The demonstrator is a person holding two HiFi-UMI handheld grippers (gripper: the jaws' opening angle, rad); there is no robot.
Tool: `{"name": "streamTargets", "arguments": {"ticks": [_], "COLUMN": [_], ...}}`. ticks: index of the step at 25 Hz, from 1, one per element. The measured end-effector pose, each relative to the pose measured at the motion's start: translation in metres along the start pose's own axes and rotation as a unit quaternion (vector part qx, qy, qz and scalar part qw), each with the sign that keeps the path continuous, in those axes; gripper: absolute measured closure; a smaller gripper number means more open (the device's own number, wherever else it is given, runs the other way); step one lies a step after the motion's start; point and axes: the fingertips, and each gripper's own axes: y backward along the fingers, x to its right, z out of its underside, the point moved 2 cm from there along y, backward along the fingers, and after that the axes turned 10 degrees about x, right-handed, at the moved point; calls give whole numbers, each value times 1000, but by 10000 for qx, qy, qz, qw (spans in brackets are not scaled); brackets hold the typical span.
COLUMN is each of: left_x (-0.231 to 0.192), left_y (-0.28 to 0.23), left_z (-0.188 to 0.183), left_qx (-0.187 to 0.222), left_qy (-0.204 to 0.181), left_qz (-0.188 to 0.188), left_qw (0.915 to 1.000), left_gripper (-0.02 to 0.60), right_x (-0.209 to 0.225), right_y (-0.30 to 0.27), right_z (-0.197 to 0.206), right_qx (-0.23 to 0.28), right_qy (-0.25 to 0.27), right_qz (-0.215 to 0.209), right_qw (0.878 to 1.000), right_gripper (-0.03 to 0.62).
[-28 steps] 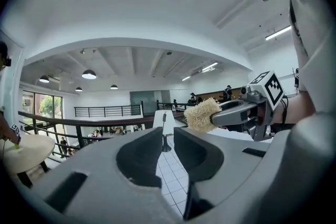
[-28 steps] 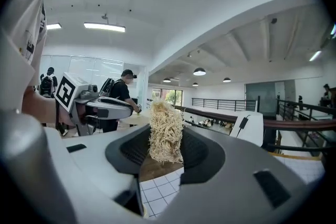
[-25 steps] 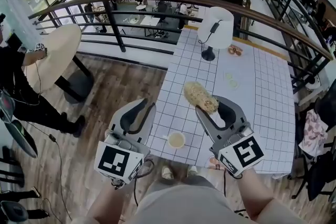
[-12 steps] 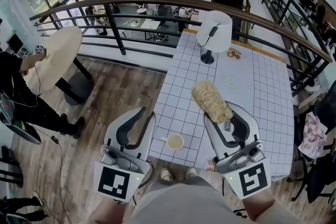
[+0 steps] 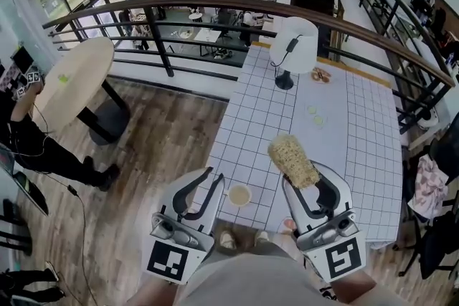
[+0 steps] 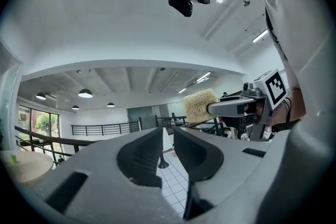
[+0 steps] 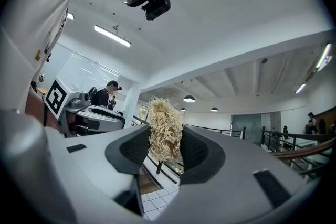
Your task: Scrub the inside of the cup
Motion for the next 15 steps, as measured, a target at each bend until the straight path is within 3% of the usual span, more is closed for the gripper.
{"name": "streamTargets", "arguments": {"ticks": [9,15], "left_x": [8,8], "left_y": [-2,0], "left_z": [4,2], "left_qx": [-106,-49], "left_qy": [24,82], "left_qz": [48,-2], "left_qw": [9999,10000], "left_gripper": [516,554], "right_x": [3,4], "right_y": [3,0], "right_z": [7,-1], "right_qx": [-251,-141], "right_qy": [-6,-177], "right_qz": [71,43], "right_qw": [9997,9997], "right_gripper": [442,445]}}
